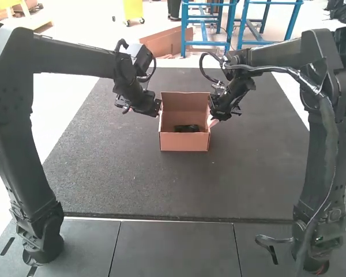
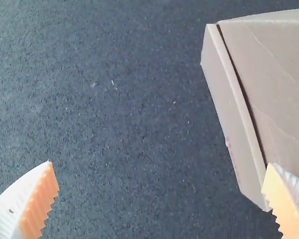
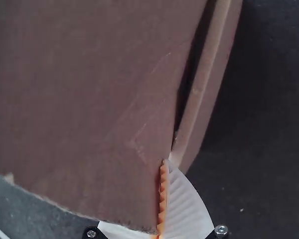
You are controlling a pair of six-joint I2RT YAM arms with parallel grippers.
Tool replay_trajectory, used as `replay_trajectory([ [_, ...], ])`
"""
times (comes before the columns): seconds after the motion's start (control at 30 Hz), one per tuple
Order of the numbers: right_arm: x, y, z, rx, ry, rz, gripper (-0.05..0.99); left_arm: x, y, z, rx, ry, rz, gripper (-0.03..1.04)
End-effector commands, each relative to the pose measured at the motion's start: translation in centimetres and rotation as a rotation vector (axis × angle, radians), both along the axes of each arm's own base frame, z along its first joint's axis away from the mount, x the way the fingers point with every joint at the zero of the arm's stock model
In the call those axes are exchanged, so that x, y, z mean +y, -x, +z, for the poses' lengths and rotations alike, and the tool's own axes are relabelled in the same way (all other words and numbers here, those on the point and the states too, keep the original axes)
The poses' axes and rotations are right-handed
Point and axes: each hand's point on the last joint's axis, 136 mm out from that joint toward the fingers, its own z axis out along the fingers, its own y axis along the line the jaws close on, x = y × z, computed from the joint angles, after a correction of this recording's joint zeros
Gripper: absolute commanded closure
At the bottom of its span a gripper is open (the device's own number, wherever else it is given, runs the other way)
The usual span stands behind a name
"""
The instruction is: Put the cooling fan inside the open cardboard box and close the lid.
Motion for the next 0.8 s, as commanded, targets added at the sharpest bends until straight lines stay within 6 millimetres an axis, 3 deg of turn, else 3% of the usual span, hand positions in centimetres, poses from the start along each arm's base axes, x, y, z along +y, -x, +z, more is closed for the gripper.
replay_trajectory([
  [0.0, -0.1, -0.4, 2.0, -0.066, 0.013, -0.002, 0.81, 0.0, 0.6, 1.6, -0.022, -0.005, -0.035, 0.04],
  [0.1, 0.1, -1.0, 2.9, -0.084, 0.003, -0.019, 0.46, 0.5, 1.0, 1.9, -0.014, -0.015, -0.03, 0.04],
  [0.17, 0.2, -1.4, 3.7, -0.088, -0.015, -0.04, 0.14, 0.9, 1.0, 2.4, -0.026, -0.018, -0.023, 0.04],
  [0.2, 0.4, -1.2, 4.2, -0.078, -0.026, -0.035, 0.06, 1.4, 0.9, 2.8, -0.04, -0.026, -0.01, 0.04],
  [0.5, 0.8, 0.6, 8.0, -0.039, -0.077, 0.009, 0.02, 4.1, -2.7, 7.4, -0.271, -0.119, 0.099, 0.04],
  [0.63, -0.9, 0.5, 10.4, -0.101, -0.089, -0.017, 0.02, 3.9, -4.7, 10.1, -0.384, -0.131, 0.109, 0.04],
  [0.77, -3.3, -0.3, 12.1, -0.201, -0.082, -0.045, 0.02, 2.9, -6.5, 11.2, -0.425, -0.122, 0.1, 0.04],
])
